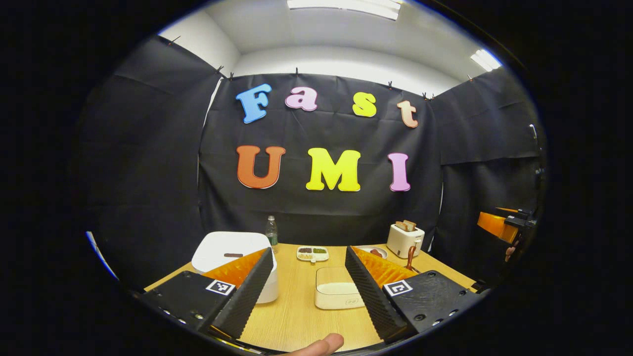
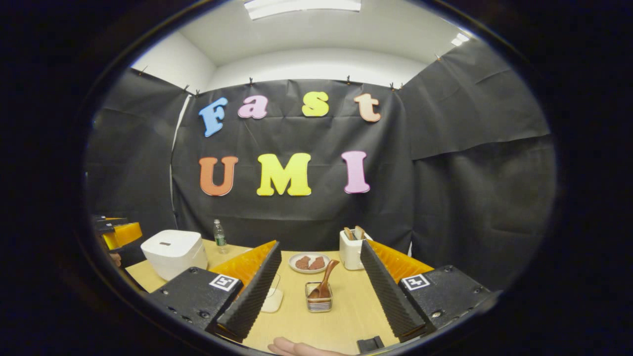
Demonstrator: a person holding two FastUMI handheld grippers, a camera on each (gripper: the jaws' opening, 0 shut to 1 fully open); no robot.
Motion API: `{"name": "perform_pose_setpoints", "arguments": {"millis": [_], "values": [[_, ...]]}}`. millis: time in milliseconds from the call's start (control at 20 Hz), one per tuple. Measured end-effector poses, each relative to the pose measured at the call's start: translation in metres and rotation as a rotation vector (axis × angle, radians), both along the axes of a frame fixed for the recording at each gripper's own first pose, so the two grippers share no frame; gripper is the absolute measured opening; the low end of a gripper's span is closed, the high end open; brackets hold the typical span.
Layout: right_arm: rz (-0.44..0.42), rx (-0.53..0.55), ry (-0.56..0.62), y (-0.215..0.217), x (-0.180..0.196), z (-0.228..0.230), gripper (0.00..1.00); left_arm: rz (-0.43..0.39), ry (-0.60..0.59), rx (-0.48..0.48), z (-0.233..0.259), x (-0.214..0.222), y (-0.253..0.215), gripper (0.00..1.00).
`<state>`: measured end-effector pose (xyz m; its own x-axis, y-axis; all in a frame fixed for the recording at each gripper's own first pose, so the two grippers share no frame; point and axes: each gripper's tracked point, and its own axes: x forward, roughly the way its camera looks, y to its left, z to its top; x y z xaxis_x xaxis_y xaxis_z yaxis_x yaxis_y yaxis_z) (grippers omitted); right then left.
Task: Close the left gripper, press the button to open the rice cooker; take a wooden spoon from the chopstick holder with the right hand, scoop a spoonful of rice and pour it into the rice cooker, then put the wooden spoon back into the chopstick holder.
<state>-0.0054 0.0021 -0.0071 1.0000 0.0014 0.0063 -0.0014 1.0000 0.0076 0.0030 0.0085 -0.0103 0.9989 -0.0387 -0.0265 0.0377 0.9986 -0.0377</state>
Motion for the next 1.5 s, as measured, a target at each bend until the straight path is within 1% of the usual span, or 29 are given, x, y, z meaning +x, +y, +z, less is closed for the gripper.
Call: {"name": "perform_pose_setpoints", "arguments": {"millis": [200,300,400,450,500,550,600,650,700,750,800,850,900,950,1150,1300,1500], "values": [[-0.004,0.001,-0.002,-0.007,-0.005,-0.007,0.99,0.084,0.039,0.028,-0.005,0.024,0.04,0.94],[-0.016,0.017,-0.017,-0.015,-0.005,-0.008,1.0,0.141,0.075,0.04,-0.013,0.04,0.062,0.94],[-0.032,0.04,-0.027,-0.024,-0.005,-0.011,0.99,0.174,0.089,0.053,-0.016,0.057,0.081,0.91],[-0.031,0.045,-0.026,-0.025,-0.004,-0.012,0.99,0.192,0.094,0.061,-0.017,0.065,0.091,0.85],[-0.03,0.048,-0.023,-0.027,-0.003,-0.016,0.99,0.21,0.101,0.061,-0.018,0.074,0.103,0.76],[-0.029,0.049,-0.02,-0.031,-0.002,-0.019,0.99,0.214,0.114,0.051,-0.021,0.081,0.11,0.71],[-0.034,0.053,-0.02,-0.035,0.002,-0.02,0.99,0.219,0.129,0.042,-0.024,0.088,0.118,0.56],[-0.041,0.053,-0.021,-0.04,0.004,-0.021,0.99,0.221,0.145,0.038,-0.027,0.095,0.124,0.49],[-0.045,0.044,-0.022,-0.044,0.007,-0.021,1.0,0.227,0.157,0.04,-0.03,0.102,0.132,0.36],[-0.054,0.033,-0.019,-0.051,0.008,-0.023,0.99,0.231,0.182,0.041,-0.036,0.11,0.139,0.31],[-0.067,0.026,-0.017,-0.058,0.01,-0.026,0.99,0.236,0.21,0.038,-0.045,0.117,0.145,0.2],[-0.078,0.026,-0.015,-0.064,0.011,-0.028,1.0,0.237,0.248,0.03,-0.055,0.124,0.148,0.16],[-0.08,0.028,-0.013,-0.066,0.012,-0.029,0.99,0.236,0.294,0.015,-0.067,0.131,0.15,0.0],[-0.081,0.03,-0.009,-0.068,0.014,-0.032,1.0,0.245,0.337,0.015,-0.081,0.136,0.154,0.0],[-0.08,0.031,0.017,-0.073,0.023,-0.046,1.0,0.301,0.428,0.068,-0.114,0.158,0.177,0.0],[-0.094,0.022,0.032,-0.079,0.031,-0.056,1.0,0.315,0.445,0.052,-0.121,0.172,0.182,0.0],[-0.089,0.029,0.064,-0.081,0.041,-0.071,1.0,0.333,0.471,0.048,-0.135,0.18,0.186,0.0]]}}
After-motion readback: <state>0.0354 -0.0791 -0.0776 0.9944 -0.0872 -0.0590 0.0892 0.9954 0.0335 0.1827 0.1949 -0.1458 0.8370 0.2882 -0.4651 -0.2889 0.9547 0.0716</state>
